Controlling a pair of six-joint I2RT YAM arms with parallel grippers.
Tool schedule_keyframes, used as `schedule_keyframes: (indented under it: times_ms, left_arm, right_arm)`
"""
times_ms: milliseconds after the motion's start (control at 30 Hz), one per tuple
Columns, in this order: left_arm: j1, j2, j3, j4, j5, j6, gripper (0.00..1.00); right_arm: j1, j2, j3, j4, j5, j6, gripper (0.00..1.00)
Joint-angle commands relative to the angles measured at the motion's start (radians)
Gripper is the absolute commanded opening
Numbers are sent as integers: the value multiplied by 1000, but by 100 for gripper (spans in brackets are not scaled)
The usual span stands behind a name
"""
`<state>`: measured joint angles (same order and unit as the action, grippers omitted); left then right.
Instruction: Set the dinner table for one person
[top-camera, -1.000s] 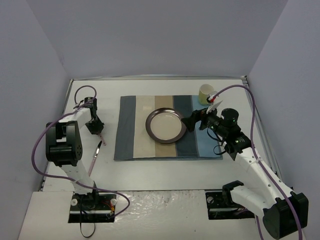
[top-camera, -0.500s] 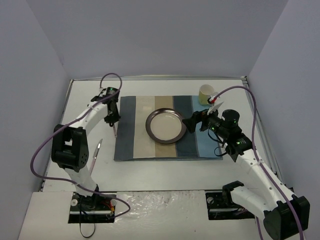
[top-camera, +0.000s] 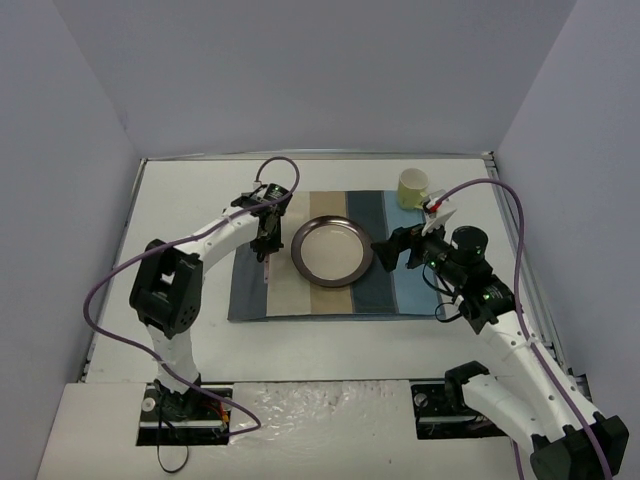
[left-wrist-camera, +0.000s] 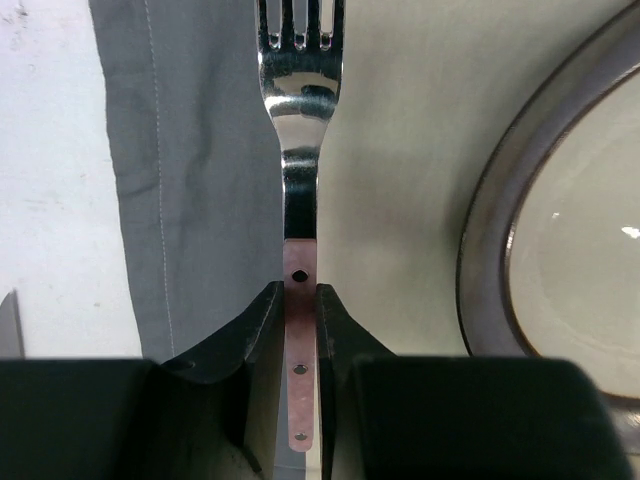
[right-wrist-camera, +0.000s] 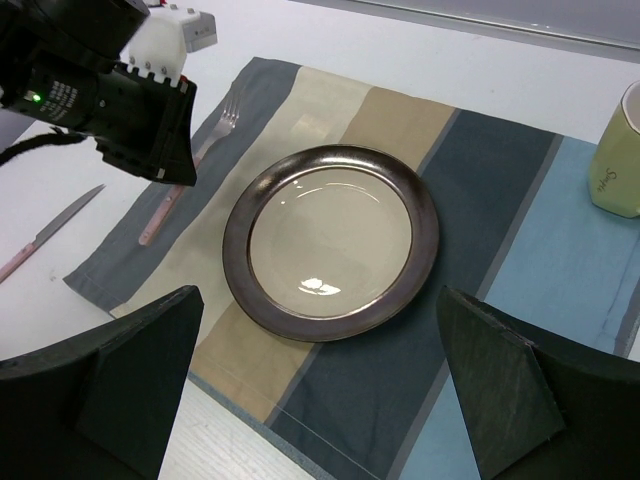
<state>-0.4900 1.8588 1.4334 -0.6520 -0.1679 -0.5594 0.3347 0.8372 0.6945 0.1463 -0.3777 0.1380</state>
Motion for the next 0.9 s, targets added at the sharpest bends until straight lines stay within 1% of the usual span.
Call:
schedule_keyframes:
  times_ms: [0,333,833,867]
  left_arm:
    - [-2,3,47,10,-37,-3,0]
    - [32,26,36,32,-54,23,0]
    - [70,54,-13,69,-13,46,0]
    - [71,57,-20,77,-13,50,2]
  right_arm:
    - [4,-24,13,22,27,-5,100]
    - [4,-32,12,4,34,-9,100]
    - [4,-32,5,1,36,-9,100]
    - [4,-32,2,0,36,-11,100]
